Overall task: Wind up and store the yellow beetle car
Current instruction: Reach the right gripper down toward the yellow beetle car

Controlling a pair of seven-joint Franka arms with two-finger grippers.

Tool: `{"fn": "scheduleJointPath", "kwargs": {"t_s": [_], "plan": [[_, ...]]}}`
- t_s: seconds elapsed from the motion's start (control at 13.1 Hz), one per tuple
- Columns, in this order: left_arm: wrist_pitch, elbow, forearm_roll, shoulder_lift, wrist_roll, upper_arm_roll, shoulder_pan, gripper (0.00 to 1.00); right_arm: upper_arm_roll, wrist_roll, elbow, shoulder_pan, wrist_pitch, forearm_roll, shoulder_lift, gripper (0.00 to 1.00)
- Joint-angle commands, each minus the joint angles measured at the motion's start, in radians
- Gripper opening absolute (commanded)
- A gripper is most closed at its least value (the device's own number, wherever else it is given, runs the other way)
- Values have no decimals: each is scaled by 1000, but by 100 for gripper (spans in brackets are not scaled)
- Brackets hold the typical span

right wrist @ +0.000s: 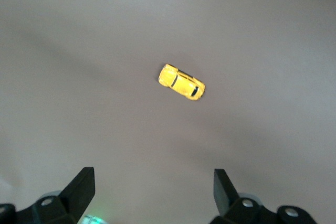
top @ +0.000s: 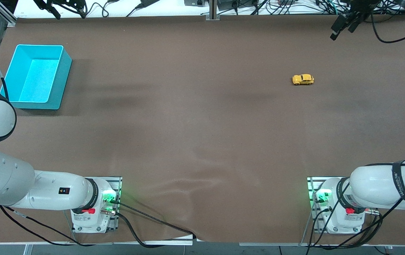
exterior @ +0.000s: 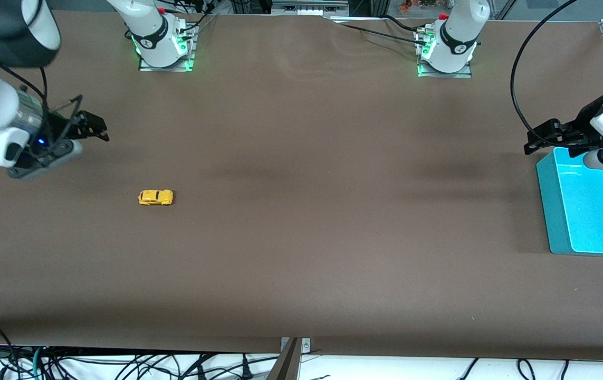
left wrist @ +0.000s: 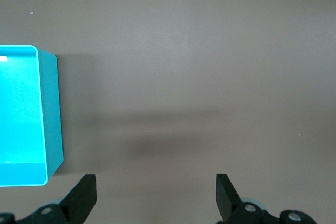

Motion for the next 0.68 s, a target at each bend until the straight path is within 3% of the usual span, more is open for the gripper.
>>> {"fn": "scheduleJointPath", "kwargs": {"t_s": [0.0, 0.38, 0.61], "plan": [[3, 11, -3, 2, -6, 1, -3, 100, 18, -166, -55, -11, 111, -4, 28, 100], [3, 11, -4, 2, -6, 1, -3, 100, 24, -503, -160, -14, 416, -100, 135, 100], [3, 11, -4, 2, -5, 1, -3, 100, 24, -568, -203, -14, 531, -137, 195, 100]]}}
